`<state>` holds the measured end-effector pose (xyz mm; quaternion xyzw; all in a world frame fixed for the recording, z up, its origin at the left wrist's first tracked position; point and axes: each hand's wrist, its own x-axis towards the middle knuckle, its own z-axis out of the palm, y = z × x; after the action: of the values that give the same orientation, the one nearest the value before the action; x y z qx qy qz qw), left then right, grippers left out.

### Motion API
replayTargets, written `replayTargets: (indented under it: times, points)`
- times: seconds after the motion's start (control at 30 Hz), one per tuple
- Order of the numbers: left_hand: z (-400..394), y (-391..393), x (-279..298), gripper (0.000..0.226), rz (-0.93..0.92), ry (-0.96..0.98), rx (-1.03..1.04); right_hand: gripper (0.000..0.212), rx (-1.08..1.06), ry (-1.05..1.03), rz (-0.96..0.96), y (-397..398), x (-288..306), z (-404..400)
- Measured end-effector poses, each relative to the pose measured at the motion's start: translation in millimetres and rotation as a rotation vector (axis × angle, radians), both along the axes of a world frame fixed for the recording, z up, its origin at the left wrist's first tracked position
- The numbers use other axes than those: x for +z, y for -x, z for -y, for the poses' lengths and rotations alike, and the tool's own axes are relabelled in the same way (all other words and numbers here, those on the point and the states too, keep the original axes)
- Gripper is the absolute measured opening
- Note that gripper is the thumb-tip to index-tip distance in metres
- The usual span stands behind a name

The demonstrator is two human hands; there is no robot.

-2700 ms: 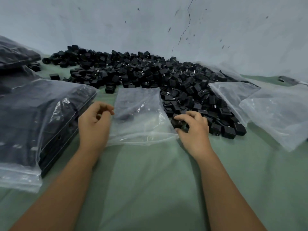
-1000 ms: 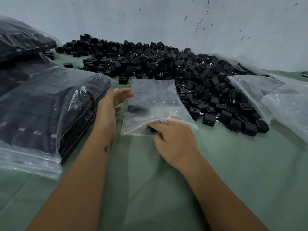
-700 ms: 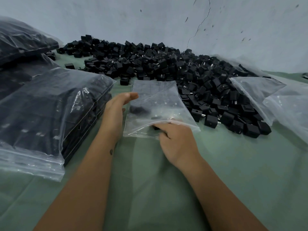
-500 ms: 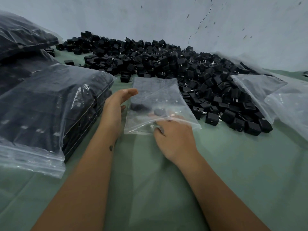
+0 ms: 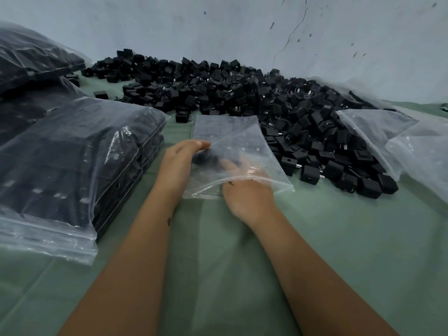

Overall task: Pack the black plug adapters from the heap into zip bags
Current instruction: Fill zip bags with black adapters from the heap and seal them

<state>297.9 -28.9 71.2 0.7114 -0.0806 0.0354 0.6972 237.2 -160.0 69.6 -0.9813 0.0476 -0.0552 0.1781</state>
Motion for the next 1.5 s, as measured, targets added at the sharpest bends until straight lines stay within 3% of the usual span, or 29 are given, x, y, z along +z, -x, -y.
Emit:
replayTargets:
  times: [0.17,0.3,0.4,0.57,0.67,0.77,0.87,1.0,1.1,1.3,1.5]
  points:
    - [3.5,-0.1,1.0,0.022,0.017,0.026,0.024,0.027,-0.012,0.039,0.073,2.4,-6.0,6.2]
    - [3.1,4.1,2.9,0.025,0.121,-0.008,0.052,0.043,0.027,0.063,-0.087,-1.0,-7.0,8.2]
    - [4.7,10.1,5.2,0.027,0.202,-0.104,-0.027,0.046,0.088,0.105,0.0,2.5,-9.5,7.3]
    - [10.1,19.4,3.5,0.024,0.329,-0.421,-0.145,0.026,0.135,0.184,0.375,19.2,-1.3,2.7]
    - [7.2,20.9,1.6,0.023,0.359,-0.555,-0.162,0.026,0.216,0.107,0.694,32.9,3.0,9.0]
    - [6.7,20.0,-1.0,0.023,0.382,-0.653,-0.165,0.021,0.094,0.006,0.891,38.7,7.6,28.5]
    - [7.9,19.0,-2.6,0.023,0.402,-0.725,-0.163,0.033,-0.157,-0.114,0.816,35.3,8.9,60.8]
    - [8.2,17.7,-4.9,0.023,0.426,-0.753,-0.153,0.057,-0.193,-0.155,0.455,25.5,0.6,94.5]
    - [7.4,16.6,-6.5,0.022,0.419,-0.763,-0.161,0.057,-0.225,-0.03,0.242,19.8,-7.5,101.3]
    - [6.5,19.9,-3.1,0.021,0.436,-0.789,-0.188,0.037,-0.253,0.053,0.418,19.1,-9.4,99.3]
    - [7.9,25.6,3.3,0.045,0.414,-0.825,-0.218,0.025,-0.279,0.099,0.453,21.2,-8.1,100.3]
